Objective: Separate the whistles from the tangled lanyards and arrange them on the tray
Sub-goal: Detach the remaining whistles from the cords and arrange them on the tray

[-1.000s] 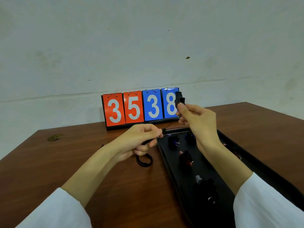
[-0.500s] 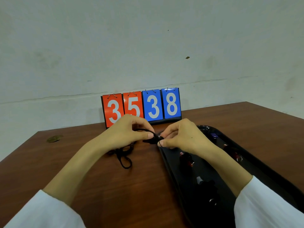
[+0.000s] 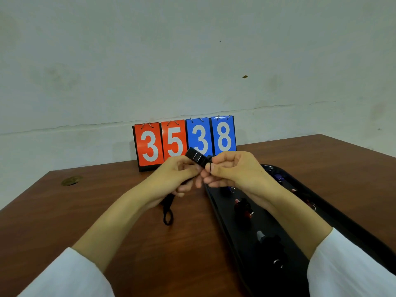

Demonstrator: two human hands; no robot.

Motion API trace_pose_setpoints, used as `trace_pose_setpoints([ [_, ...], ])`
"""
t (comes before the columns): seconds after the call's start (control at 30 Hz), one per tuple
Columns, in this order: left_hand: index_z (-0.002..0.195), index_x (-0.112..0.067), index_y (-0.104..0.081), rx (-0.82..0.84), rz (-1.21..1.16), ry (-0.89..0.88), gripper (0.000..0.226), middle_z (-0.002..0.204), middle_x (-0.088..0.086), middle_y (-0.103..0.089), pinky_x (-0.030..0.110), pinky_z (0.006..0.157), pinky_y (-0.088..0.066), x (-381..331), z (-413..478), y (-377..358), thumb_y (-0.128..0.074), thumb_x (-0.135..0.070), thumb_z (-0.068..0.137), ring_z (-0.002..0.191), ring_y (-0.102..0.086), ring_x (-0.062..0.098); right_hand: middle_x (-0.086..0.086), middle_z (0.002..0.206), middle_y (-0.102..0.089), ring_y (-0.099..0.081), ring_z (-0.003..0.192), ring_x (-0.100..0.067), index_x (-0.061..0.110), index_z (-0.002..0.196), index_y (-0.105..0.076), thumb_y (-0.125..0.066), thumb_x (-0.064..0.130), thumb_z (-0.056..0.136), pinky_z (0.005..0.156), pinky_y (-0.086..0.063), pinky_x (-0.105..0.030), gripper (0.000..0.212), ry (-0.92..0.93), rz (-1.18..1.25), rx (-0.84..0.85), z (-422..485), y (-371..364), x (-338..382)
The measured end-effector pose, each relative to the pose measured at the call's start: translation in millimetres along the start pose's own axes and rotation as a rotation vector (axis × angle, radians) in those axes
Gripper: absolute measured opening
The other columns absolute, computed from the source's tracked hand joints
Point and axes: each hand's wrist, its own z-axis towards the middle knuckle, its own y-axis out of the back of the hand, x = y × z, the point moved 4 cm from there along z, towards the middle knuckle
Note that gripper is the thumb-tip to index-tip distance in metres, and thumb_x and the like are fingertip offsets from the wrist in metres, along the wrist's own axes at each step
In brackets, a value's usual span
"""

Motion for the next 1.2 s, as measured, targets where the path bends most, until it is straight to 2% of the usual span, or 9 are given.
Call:
trace_pose_setpoints([
  [0.13,0.107,-0.012,-0.059,-0.061,0.027,0.003,0.019,0.058,0.001,-0.058,0.017,0.038,-0.026,8.2,5.1,-12.0,-0.045,-0.020,0.098,0.037,-0.033,0.007,-0.011,0.079,-0.072,-0.070,0.068,-0.017,0.007,0.088,-0.064,-0.069,0.009,0.079,0.067,-0.059,-0.027,0.011,0.043,-0.090,-0.207,3.9,9.6,-4.5],
  [0.33,0.094,-0.014,-0.062,-0.012,0.333,0.008,0.023,0.050,-0.004,-0.056,0.014,0.037,-0.031,6.3,5.9,-16.7,-0.043,-0.025,0.098,0.033,-0.037,0.004,0.003,0.080,-0.069,-0.067,0.074,-0.010,0.015,0.090,-0.067,-0.073,0.024,0.077,0.076,-0.056,-0.028,0.017,0.147,-0.583,-0.491,3.9,20.4,-8.2],
  [0.43,0.085,-0.019,-0.063,-0.012,0.457,-0.030,0.022,0.047,-0.005,-0.056,0.013,0.042,-0.035,-1.7,3.5,-13.1,-0.047,-0.029,0.096,0.036,-0.041,0.003,0.004,0.087,-0.068,-0.063,0.081,-0.007,0.016,0.098,-0.067,-0.072,0.028,0.078,0.081,-0.054,-0.025,0.024,0.170,-0.796,-0.497,1.9,16.5,-6.0],
  [0.57,0.076,-0.018,-0.065,-0.052,0.548,-0.086,0.022,0.048,-0.003,-0.056,0.010,0.047,-0.038,-13.9,-0.4,0.2,-0.057,-0.034,0.090,0.041,-0.045,0.006,0.002,0.096,-0.070,-0.060,0.083,-0.006,0.016,0.105,-0.068,-0.071,0.026,0.080,0.087,-0.051,-0.025,0.027,0.166,-0.943,-0.354,2.3,9.1,-5.4],
  [0.67,0.071,-0.021,-0.066,-0.054,0.532,-0.082,0.022,0.050,0.000,-0.058,0.028,0.051,-0.044,-15.4,-1.2,13.5,-0.063,-0.037,0.085,0.046,-0.051,0.017,0.005,0.090,-0.069,-0.060,0.078,-0.003,0.018,0.100,-0.069,-0.073,0.023,0.078,0.087,-0.052,-0.025,0.023,0.161,-0.918,-0.225,3.4,1.2,-7.8],
  [0.77,0.068,-0.019,-0.066,-0.064,0.547,-0.117,0.025,0.046,-0.007,-0.056,0.013,0.048,-0.040,-16.8,-2.4,20.2,-0.060,-0.036,0.086,0.042,-0.047,0.002,0.008,0.081,-0.068,-0.064,0.077,-0.004,0.020,0.089,-0.070,-0.075,0.021,0.075,0.082,-0.055,-0.026,0.015,0.165,-0.819,-0.089,2.8,-7.1,-9.4],
  [0.83,0.065,-0.016,-0.063,-0.091,0.525,-0.119,0.030,0.042,-0.010,-0.051,0.009,0.043,-0.035,-16.7,-2.6,23.5,-0.058,-0.036,0.087,0.038,-0.043,0.002,0.010,0.078,-0.067,-0.064,0.077,-0.004,0.022,0.084,-0.069,-0.076,0.019,0.074,0.079,-0.055,-0.022,0.013,0.188,-0.767,-0.033,1.1,-11.9,-8.3],
  [1.07,0.051,-0.024,-0.057,-0.095,0.384,-0.034,0.041,0.043,-0.008,-0.042,0.015,0.043,-0.030,-7.6,-1.2,27.7,-0.050,-0.056,0.075,0.039,-0.033,0.005,0.006,0.075,-0.068,-0.065,0.070,-0.001,0.023,0.078,-0.065,-0.076,0.010,0.073,0.070,-0.052,-0.013,0.018,0.237,-0.531,0.040,-6.1,-20.6,0.7],
  [1.2,0.052,-0.021,-0.058,-0.088,0.208,0.046,0.045,0.045,0.001,-0.038,0.021,0.041,-0.024,-3.5,-1.1,24.2,-0.048,-0.051,0.085,0.037,-0.028,0.011,-0.001,0.076,-0.071,-0.069,0.072,-0.011,0.019,0.080,-0.065,-0.075,0.008,0.073,0.076,-0.056,-0.022,0.017,0.228,-0.370,-0.028,-6.8,-14.7,4.7],
])
